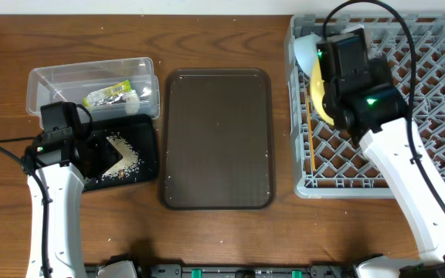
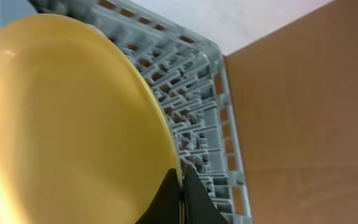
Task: Sort waste into correct bins and load items into the dishwasher rack
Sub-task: 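Lift the yellow plate with right gripper and stand it upright in the rack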
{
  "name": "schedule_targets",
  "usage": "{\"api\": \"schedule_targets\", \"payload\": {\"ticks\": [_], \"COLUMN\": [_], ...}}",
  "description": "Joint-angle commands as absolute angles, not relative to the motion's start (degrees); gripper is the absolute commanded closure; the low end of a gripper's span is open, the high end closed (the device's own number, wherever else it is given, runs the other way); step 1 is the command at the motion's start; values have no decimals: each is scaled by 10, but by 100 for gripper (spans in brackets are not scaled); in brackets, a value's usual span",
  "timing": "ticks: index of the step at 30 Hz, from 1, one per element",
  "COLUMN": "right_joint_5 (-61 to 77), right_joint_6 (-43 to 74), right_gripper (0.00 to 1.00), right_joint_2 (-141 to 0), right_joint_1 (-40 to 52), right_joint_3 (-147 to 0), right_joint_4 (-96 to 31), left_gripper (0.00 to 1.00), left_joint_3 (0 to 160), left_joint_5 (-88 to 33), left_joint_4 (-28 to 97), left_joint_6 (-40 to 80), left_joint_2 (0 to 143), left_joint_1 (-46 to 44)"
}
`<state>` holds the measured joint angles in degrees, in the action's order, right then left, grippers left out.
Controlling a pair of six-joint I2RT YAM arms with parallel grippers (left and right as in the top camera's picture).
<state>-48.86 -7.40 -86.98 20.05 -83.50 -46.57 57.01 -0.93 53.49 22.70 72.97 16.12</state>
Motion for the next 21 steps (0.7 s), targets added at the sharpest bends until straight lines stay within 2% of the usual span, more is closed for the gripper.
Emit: {"api": "schedule_targets", "payload": {"ticks": [1,5,16,21], "right_joint_5": [-521,-515,-388,-383], "right_joint_6": [-82,-68,-38,-7], "right_gripper": [99,99,99,99], "right_joint_2": [-878,-884,-923,-937], "right_joint_1": [197,197,200,208], "right_joint_3": [-837,-836,-835,-835], "right_joint_4": [-470,-485,-501,-507], "left_gripper": [26,26,26,26], "left_joint_3": [572,572,572,572], "left_joint_5": [-6,-6,-6,-6], "left_joint_4": [535,535,535,535], "left_joint_6": [231,231,230,231], "left_joint_2": [729,729,729,729], "left_joint_1": [163,163,163,163]}}
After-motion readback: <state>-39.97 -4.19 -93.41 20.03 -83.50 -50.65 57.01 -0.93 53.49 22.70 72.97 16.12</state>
